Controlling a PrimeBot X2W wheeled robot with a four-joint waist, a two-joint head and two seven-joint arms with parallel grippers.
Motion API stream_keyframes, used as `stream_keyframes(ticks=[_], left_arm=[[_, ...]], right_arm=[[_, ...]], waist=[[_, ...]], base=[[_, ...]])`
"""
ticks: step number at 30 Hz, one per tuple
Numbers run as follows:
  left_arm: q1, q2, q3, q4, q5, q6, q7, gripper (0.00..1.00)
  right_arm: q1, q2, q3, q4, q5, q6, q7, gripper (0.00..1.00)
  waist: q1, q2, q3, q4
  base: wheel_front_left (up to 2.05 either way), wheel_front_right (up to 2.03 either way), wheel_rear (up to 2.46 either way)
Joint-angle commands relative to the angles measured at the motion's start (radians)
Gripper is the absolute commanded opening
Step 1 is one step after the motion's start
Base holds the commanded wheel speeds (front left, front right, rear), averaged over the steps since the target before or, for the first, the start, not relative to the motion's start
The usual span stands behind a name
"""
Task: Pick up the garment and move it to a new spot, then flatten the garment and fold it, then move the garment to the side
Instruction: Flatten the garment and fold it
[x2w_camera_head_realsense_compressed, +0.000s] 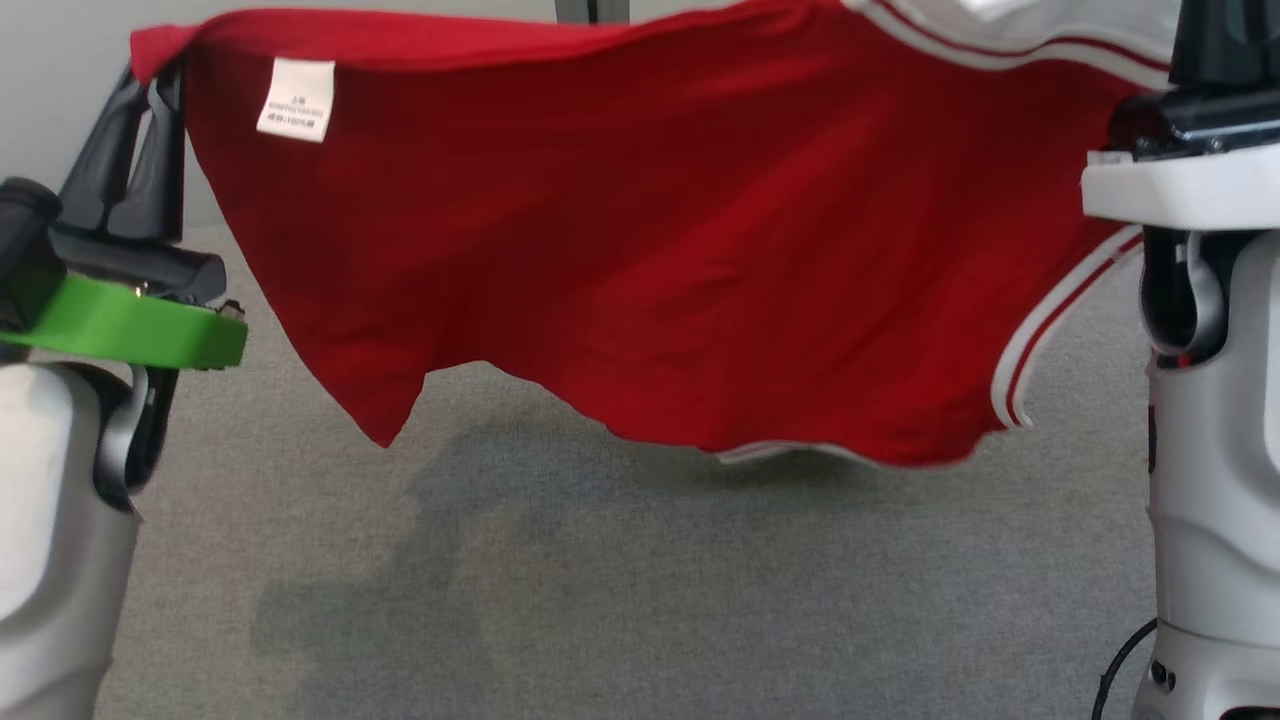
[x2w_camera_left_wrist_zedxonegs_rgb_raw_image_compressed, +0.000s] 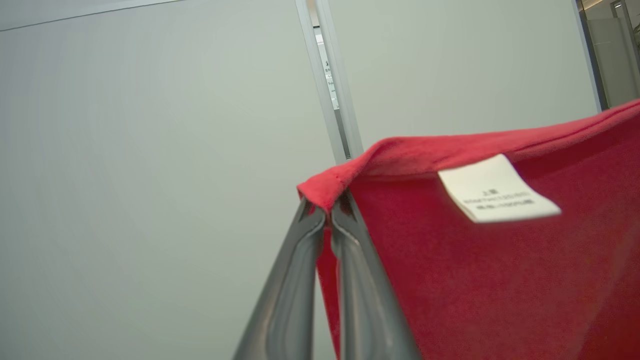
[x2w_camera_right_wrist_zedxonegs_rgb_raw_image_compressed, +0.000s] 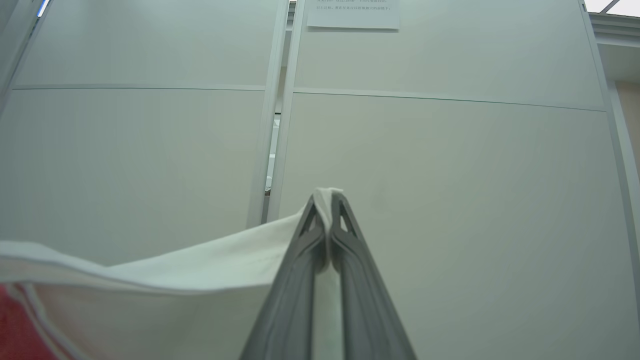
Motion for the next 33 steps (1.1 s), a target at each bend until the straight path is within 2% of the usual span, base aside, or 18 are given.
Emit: stream_keyframes(ticks=[1,5,11,16,19,23,28,33], left_arm=[[-0.038,0.02,-0.009,0.014,-0.011,0.003,0.009,0.0],[-0.122,0.049,-0.052,0.057,-0.066,0.003,0.026,0.0],[-0.263,0.094,-0.102,0.148,-0.112,0.003,0.003,0.0],[-0.411,0.123,-0.13,0.236,-0.122,0.003,-0.01,0.0],[-0.518,0.131,-0.116,0.263,-0.116,0.003,-0.014,0.0],[-0.591,0.111,-0.043,0.249,-0.081,0.003,-0.013,0.0],[-0.527,0.075,0.021,0.23,-0.065,0.003,-0.012,0.0],[-0.354,0.036,0.072,0.215,-0.074,0.003,-0.012,0.0]], right_arm=[[-0.031,-0.006,-0.005,0.011,-0.011,-0.001,0.008,0.0],[-0.138,-0.035,0.018,0.064,-0.094,-0.001,0.015,0.0],[-0.298,-0.023,0.012,0.19,-0.213,-0.001,0.003,0.0],[-0.462,-0.006,-0.035,0.262,-0.315,-0.002,-0.005,0.0],[-0.565,0.001,-0.063,0.262,-0.396,-0.002,-0.006,0.0],[-0.647,0.004,-0.102,0.237,-0.446,-0.002,-0.006,0.0],[-0.6,0.005,-0.104,0.244,-0.425,-0.002,-0.007,0.0],[-0.437,0.003,-0.105,0.232,-0.357,-0.002,-0.007,0.0]], waist=[[0.0,0.0,0.019,0.002],[0.0,0.0,0.088,0.0],[0.0,0.0,0.226,-0.011],[0.0,0.0,0.34,-0.024],[0.0,0.0,0.403,-0.027],[0.0,0.0,0.446,-0.03],[0.0,0.0,0.453,-0.032],[0.0,0.0,0.442,-0.032]], base=[[0.0,0.0,0.0],[0.0,0.0,0.0],[0.0,0.0,0.0],[0.0,0.0,0.0],[0.0,0.0,0.0],[0.0,0.0,0.0],[0.0,0.0,0.0],[0.0,0.0,0.0]])
